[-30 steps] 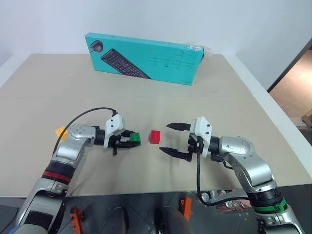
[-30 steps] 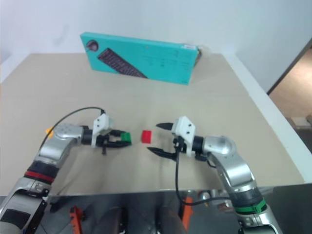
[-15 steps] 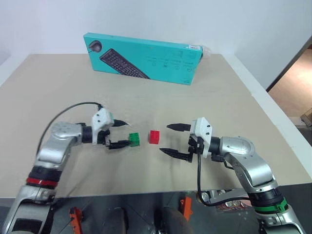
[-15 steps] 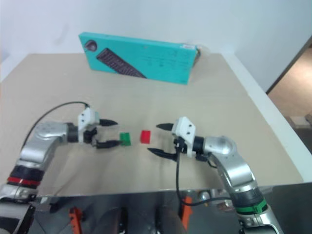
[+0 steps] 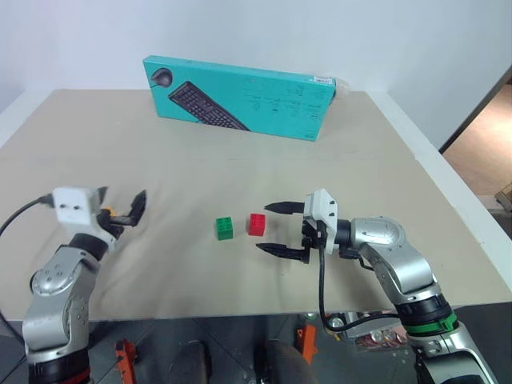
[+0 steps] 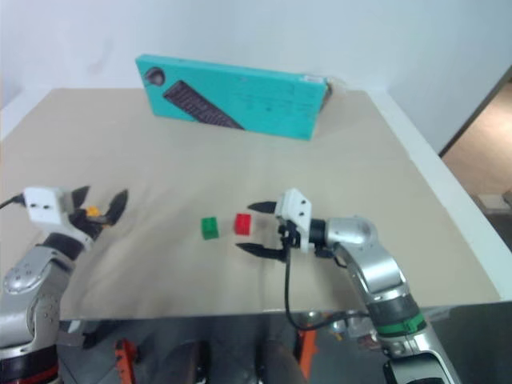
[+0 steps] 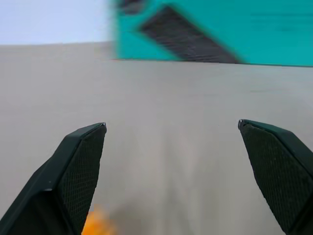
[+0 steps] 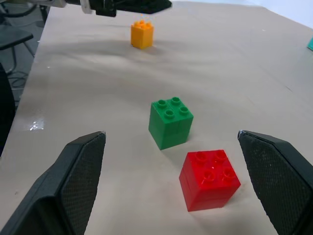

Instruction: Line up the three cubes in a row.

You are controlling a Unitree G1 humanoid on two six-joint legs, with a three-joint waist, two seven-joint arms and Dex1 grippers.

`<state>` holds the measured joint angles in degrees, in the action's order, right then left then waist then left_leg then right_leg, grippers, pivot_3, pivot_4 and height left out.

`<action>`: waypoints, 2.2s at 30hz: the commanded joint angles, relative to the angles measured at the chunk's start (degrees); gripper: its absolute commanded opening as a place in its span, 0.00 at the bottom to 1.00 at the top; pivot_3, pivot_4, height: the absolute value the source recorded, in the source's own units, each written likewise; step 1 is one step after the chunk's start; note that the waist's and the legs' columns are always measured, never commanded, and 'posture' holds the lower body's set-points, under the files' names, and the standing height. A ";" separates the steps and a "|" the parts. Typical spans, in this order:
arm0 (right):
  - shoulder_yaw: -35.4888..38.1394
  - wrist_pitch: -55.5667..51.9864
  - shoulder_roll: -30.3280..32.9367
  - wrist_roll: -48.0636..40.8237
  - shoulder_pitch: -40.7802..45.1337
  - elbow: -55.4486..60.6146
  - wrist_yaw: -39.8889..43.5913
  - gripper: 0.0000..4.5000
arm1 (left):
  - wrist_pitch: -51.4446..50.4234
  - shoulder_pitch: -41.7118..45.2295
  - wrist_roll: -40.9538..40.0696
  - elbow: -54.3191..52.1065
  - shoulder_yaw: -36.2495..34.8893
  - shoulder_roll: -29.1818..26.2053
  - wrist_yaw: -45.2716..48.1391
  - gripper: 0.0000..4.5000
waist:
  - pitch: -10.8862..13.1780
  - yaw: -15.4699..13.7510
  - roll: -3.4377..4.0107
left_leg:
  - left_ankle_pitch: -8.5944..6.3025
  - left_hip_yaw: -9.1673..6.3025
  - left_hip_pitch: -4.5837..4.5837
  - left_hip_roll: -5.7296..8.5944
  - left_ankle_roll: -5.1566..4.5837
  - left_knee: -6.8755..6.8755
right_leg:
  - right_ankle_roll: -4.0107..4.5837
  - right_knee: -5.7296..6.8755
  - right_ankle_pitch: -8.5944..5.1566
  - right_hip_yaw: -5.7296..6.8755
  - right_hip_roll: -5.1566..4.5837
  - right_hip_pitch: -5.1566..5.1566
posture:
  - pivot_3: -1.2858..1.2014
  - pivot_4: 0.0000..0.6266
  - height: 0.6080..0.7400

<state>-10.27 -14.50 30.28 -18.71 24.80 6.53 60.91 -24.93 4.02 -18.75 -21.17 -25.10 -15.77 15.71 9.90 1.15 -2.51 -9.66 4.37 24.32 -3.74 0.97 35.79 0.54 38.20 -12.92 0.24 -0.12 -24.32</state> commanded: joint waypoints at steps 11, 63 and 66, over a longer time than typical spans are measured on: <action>0.57 1.21 0.91 -0.10 2.66 -0.85 2.56 1.00 | 2.49 0.74 5.36 2.49 1.75 6.74 -15.37 0.99 | -0.07 -0.03 -0.12 | 0.00 0.00 0.01 0.02 0.00 0.00 | 0.02 0.00 0.01 0.01 0.04 0.00 | 0.52 0.24 1.00; 3.63 -2.04 4.88 -0.53 -3.77 7.41 -3.71 1.00 | 19.92 22.05 -0.87 37.54 26.61 -21.80 62.45 0.30 | -0.07 0.02 -0.14 | -0.02 0.04 0.73 -0.05 0.04 0.01 | 0.20 0.07 -0.10 0.17 0.50 -0.80 | 0.52 0.24 1.00; 3.68 -2.18 5.00 -0.54 -3.52 7.20 -3.74 1.00 | 20.34 21.78 -0.54 37.80 26.64 -22.08 63.08 0.30 | -0.07 0.02 -0.14 | -0.02 0.03 0.73 -0.06 0.03 0.08 | 0.21 0.07 -0.04 0.17 0.51 -0.77 | 0.52 0.24 1.00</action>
<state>-8.57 -16.89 34.64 -18.31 20.72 11.37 57.22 -5.80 25.56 -19.07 16.96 2.05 -37.18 78.10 9.83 1.17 -2.65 -9.68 4.41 25.05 -3.80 1.00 35.89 0.74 38.27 -12.95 0.41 0.39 -25.09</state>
